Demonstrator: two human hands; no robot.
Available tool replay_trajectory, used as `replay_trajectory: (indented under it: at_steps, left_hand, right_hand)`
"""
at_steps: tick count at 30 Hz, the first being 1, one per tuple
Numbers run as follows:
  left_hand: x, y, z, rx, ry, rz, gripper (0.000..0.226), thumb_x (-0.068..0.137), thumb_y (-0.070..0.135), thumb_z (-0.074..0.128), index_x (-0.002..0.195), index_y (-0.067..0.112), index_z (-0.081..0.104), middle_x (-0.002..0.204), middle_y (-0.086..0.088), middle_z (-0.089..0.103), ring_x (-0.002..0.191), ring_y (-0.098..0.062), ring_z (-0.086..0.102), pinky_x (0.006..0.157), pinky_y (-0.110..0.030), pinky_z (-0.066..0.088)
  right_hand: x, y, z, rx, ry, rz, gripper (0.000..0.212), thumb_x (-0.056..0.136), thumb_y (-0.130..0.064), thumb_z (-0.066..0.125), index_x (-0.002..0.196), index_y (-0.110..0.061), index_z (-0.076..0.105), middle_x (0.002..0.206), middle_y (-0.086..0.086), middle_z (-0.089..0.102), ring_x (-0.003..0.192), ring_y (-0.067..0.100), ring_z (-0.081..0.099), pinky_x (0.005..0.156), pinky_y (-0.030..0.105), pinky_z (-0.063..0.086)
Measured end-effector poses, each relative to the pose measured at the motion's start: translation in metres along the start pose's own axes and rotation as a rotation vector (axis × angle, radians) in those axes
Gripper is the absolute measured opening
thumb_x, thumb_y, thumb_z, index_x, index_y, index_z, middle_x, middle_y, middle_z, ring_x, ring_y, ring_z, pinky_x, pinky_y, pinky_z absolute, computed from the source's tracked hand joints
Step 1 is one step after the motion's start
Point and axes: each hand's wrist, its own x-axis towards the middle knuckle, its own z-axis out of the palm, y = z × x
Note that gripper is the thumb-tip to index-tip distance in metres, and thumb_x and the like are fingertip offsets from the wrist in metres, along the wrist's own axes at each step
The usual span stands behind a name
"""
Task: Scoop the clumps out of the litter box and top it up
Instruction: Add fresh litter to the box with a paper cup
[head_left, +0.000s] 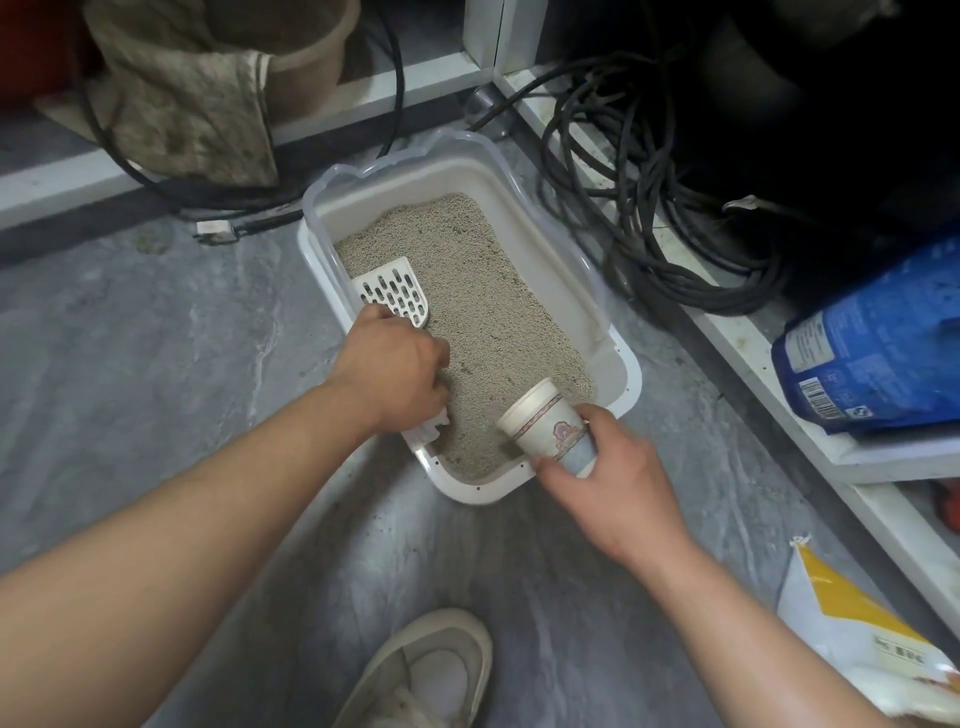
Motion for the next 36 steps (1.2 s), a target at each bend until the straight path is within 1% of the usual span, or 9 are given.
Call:
replay_trajectory:
  at_steps: [3,5,11,13,16,20,23,30,36]
  left_hand:
    - [-0.001,0.001,-0.001,0.009,-0.005,-0.008,0.033,0.079,0.051,0.048,0.094,0.033,0.07,0.074,0.009,0.065,0.083,-0.015,0.063,0.098,-0.039,0.036]
    - [-0.001,0.001,-0.002,0.02,-0.003,-0.007,0.034,0.079,0.051,0.046,0.094,0.032,0.071,0.074,0.008,0.066,0.081,-0.015,0.063,0.097,-0.039,0.036]
    - [-0.002,0.002,-0.002,0.017,0.016,-0.014,0.033,0.079,0.049,0.048,0.092,0.031,0.071,0.07,0.008,0.064,0.078,-0.014,0.061,0.097,-0.037,0.035]
    - [-0.002,0.003,-0.001,0.02,0.018,-0.018,0.033,0.079,0.049,0.048,0.092,0.031,0.072,0.07,0.008,0.064,0.077,-0.014,0.061,0.096,-0.037,0.034]
    - [-0.002,0.003,-0.002,0.039,0.01,-0.022,0.036,0.079,0.051,0.045,0.092,0.031,0.072,0.072,0.008,0.066,0.079,-0.014,0.062,0.096,-0.037,0.035]
    - [-0.002,0.003,-0.002,0.027,0.016,-0.03,0.034,0.079,0.051,0.048,0.092,0.032,0.072,0.07,0.008,0.064,0.079,-0.014,0.062,0.097,-0.037,0.035]
    - [-0.002,0.003,-0.001,0.026,0.016,-0.04,0.034,0.078,0.052,0.048,0.091,0.032,0.072,0.069,0.008,0.064,0.078,-0.014,0.061,0.096,-0.037,0.035]
    - [0.0,0.004,-0.001,0.032,0.007,-0.044,0.033,0.078,0.051,0.048,0.091,0.032,0.072,0.068,0.008,0.064,0.076,-0.014,0.061,0.095,-0.037,0.036]
    - [0.001,0.003,0.0,0.042,0.006,-0.041,0.032,0.077,0.052,0.049,0.089,0.032,0.071,0.069,0.008,0.065,0.077,-0.014,0.062,0.094,-0.038,0.036]
  right_hand:
    - [-0.002,0.002,0.0,0.023,0.034,0.03,0.048,0.071,-0.049,0.071,0.113,-0.031,0.056,0.102,-0.002,0.067,0.093,0.027,0.064,0.074,0.036,0.052]
    - [-0.004,0.001,0.002,0.009,-0.016,-0.001,0.053,0.07,-0.053,0.07,0.117,-0.033,0.055,0.102,-0.004,0.067,0.092,0.025,0.064,0.075,0.038,0.053]
    - [-0.006,0.001,0.003,0.003,-0.021,-0.04,0.055,0.072,-0.052,0.07,0.122,-0.033,0.054,0.105,-0.004,0.067,0.096,0.024,0.064,0.078,0.037,0.053]
    - [-0.003,0.002,0.0,0.029,0.043,-0.009,0.054,0.073,-0.049,0.071,0.121,-0.032,0.054,0.106,-0.002,0.066,0.098,0.025,0.063,0.078,0.036,0.051]
    - [0.007,0.0,-0.005,0.082,0.153,0.028,0.048,0.076,-0.045,0.073,0.116,-0.028,0.054,0.104,0.003,0.067,0.096,0.029,0.063,0.079,0.039,0.051]
    - [0.016,-0.013,-0.003,0.058,0.081,-0.031,0.049,0.075,-0.049,0.072,0.116,-0.028,0.056,0.103,0.001,0.068,0.094,0.027,0.063,0.079,0.038,0.053]
    - [0.025,-0.018,-0.004,0.055,0.159,0.01,0.052,0.076,-0.05,0.07,0.119,-0.024,0.055,0.106,0.005,0.067,0.097,0.031,0.063,0.078,0.038,0.052]
    - [0.032,-0.025,0.001,0.047,0.168,-0.014,0.051,0.075,-0.053,0.069,0.116,-0.026,0.056,0.105,0.002,0.067,0.096,0.03,0.063,0.078,0.039,0.053]
    - [0.03,-0.014,-0.004,0.006,0.22,0.012,0.053,0.077,-0.052,0.07,0.118,-0.023,0.054,0.105,0.007,0.067,0.097,0.033,0.063,0.075,0.039,0.051]
